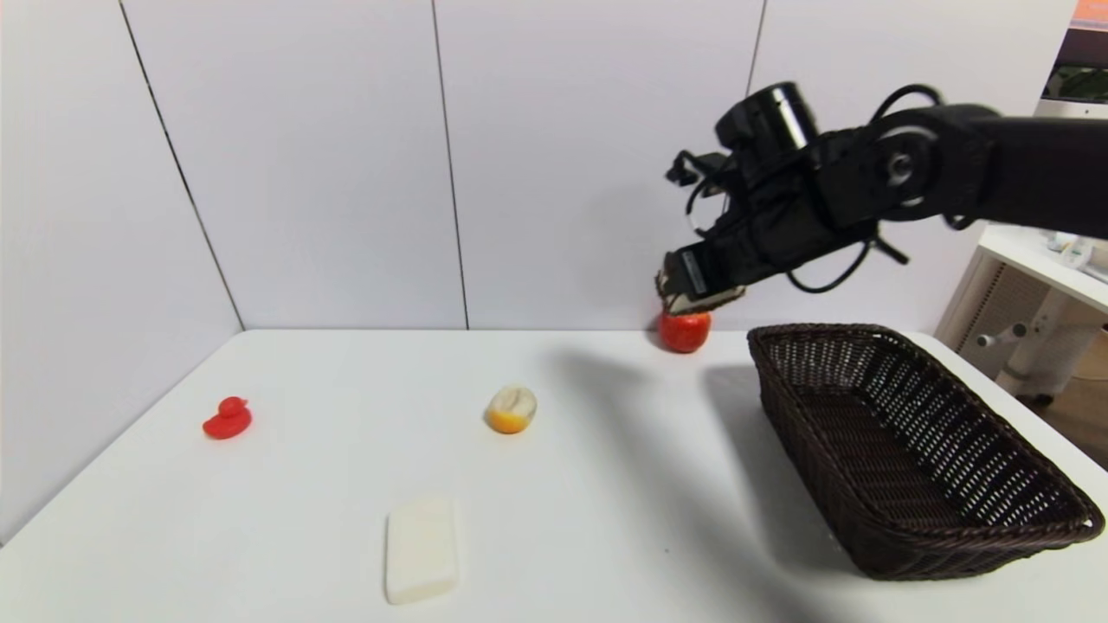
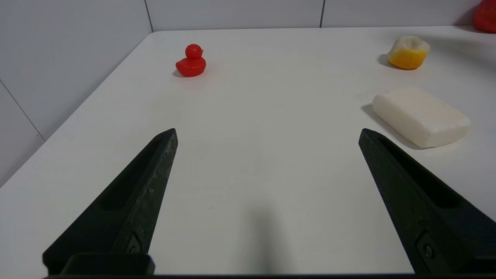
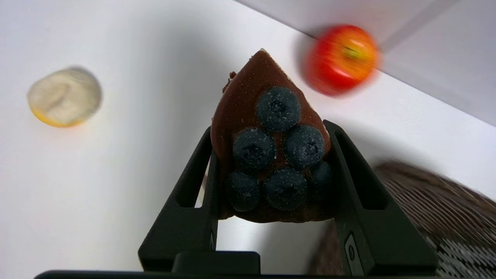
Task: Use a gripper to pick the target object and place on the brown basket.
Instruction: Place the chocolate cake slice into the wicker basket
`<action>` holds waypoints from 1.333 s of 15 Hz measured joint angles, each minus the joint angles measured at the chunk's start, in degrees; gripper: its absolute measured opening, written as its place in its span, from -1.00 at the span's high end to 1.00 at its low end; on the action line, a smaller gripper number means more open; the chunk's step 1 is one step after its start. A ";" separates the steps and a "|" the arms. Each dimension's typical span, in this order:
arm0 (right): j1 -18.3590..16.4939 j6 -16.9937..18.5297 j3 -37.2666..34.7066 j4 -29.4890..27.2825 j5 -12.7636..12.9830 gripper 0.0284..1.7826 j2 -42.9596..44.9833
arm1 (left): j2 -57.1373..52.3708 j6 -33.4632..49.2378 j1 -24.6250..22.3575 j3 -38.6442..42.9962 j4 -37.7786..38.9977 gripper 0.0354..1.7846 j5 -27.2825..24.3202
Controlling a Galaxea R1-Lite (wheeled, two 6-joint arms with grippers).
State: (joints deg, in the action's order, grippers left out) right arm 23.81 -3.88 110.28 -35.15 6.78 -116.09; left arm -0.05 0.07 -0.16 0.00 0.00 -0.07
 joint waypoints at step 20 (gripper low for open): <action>-19.68 3.47 -27.15 -6.78 -0.66 -0.68 19.46 | 0.00 0.02 0.00 0.00 0.00 -0.89 0.00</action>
State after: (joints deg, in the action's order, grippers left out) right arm 4.13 -0.40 83.13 -41.92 6.12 -96.63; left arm -0.05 0.10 -0.16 0.00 0.00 -0.07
